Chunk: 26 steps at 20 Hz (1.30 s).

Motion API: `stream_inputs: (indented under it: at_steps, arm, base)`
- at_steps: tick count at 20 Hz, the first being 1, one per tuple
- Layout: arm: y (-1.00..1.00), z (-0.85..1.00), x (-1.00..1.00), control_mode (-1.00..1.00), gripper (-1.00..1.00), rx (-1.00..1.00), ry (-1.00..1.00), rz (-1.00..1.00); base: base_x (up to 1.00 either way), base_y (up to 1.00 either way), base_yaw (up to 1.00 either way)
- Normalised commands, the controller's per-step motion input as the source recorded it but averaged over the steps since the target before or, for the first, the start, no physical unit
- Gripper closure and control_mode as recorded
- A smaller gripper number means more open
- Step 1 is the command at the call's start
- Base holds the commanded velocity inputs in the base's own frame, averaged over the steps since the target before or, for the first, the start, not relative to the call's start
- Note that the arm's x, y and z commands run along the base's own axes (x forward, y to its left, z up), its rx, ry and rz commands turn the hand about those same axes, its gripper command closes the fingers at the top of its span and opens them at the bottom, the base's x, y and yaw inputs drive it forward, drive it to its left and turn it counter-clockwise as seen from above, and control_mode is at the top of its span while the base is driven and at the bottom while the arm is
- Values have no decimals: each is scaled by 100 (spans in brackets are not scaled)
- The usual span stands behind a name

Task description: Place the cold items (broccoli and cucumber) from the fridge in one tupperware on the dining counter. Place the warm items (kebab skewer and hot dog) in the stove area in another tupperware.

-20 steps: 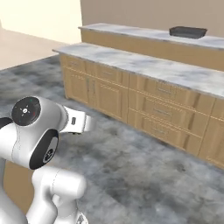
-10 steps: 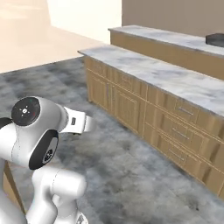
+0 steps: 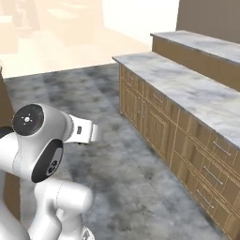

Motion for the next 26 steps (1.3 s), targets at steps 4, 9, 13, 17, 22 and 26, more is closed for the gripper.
stream_inputs:
  at_steps: [4,9,13,17,22,26]
  arm:
    - [0,0,0,100,100,0,0,0]
    - [0,0,0,100,100,0,0,0]
    - [0,0,0,100,100,0,0,0]
    - [0,0,0,100,100,0,0,0]
    - [0,0,0,100,100,0,0,0]
    - [0,0,0,100,100,0,0,0]
  base:
    - [100,-1,34]
    - [100,5,18]
    - [100,9,9]
    - [100,17,3]
    - [100,17,2]
    - [100,17,0]
